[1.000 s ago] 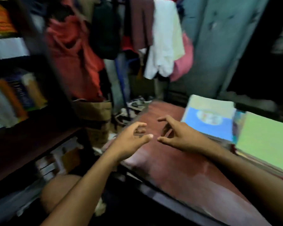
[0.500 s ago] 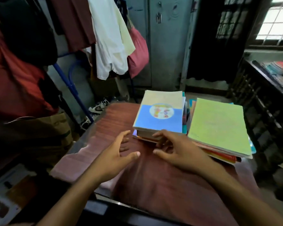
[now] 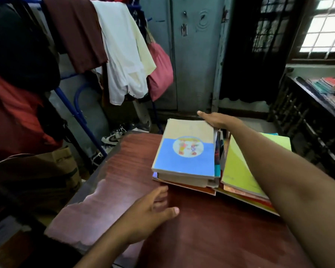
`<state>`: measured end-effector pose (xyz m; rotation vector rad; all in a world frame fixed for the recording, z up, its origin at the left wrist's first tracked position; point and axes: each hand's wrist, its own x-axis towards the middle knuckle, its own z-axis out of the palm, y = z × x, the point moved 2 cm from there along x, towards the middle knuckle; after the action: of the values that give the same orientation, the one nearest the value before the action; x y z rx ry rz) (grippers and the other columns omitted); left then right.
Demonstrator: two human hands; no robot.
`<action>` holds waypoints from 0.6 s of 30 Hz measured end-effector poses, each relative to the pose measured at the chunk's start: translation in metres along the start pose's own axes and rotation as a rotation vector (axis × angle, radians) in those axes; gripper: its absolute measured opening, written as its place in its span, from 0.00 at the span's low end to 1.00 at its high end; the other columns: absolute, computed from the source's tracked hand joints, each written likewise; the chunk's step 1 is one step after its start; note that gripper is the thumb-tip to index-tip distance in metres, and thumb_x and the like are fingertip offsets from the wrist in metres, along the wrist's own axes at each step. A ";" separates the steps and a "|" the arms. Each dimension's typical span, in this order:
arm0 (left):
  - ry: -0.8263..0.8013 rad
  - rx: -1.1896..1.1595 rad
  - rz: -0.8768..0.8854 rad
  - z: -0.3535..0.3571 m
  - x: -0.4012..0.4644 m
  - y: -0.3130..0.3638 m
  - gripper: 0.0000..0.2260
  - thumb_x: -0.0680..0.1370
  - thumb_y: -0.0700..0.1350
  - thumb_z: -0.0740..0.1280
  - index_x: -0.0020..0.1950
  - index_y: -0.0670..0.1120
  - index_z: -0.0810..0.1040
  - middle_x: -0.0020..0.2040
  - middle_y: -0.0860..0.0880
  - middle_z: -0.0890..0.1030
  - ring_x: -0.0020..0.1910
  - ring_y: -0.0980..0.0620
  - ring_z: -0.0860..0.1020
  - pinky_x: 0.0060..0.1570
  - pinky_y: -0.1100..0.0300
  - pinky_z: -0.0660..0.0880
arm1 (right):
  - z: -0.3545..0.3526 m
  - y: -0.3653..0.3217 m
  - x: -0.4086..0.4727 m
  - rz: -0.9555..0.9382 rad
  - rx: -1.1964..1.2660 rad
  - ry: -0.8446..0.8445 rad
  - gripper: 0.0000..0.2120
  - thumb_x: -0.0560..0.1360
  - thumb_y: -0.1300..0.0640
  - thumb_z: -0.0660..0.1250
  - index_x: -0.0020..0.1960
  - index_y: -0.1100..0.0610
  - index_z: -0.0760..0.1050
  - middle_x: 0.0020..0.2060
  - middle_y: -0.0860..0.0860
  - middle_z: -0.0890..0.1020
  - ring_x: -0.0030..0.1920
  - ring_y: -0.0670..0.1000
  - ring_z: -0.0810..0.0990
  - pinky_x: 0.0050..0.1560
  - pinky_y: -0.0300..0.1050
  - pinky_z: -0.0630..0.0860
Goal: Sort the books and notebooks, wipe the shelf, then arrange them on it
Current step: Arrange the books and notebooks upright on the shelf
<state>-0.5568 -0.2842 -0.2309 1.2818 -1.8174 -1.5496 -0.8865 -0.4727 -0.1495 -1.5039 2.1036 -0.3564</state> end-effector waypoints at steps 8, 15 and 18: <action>0.075 -0.326 -0.095 0.010 0.018 0.004 0.42 0.66 0.55 0.80 0.77 0.54 0.66 0.72 0.58 0.72 0.63 0.64 0.78 0.64 0.57 0.78 | 0.001 0.004 0.015 0.206 0.064 -0.312 0.45 0.57 0.16 0.63 0.55 0.52 0.83 0.46 0.59 0.87 0.43 0.62 0.87 0.55 0.57 0.82; 0.154 -0.678 -0.147 0.037 0.030 0.015 0.26 0.74 0.50 0.77 0.71 0.57 0.74 0.66 0.57 0.80 0.66 0.55 0.78 0.61 0.47 0.80 | 0.007 -0.001 0.012 0.203 0.000 -0.235 0.42 0.64 0.17 0.57 0.53 0.51 0.83 0.43 0.58 0.87 0.41 0.60 0.88 0.58 0.56 0.81; 0.212 -0.786 -0.150 0.044 0.031 0.025 0.27 0.71 0.53 0.76 0.70 0.58 0.76 0.64 0.60 0.81 0.68 0.55 0.75 0.63 0.42 0.78 | 0.008 -0.006 0.005 0.159 -0.027 -0.248 0.39 0.67 0.19 0.55 0.53 0.49 0.84 0.45 0.56 0.87 0.42 0.58 0.88 0.60 0.55 0.80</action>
<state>-0.6161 -0.2876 -0.2273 1.1304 -0.8373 -1.8463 -0.8785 -0.4792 -0.1544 -1.3108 2.0187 -0.0788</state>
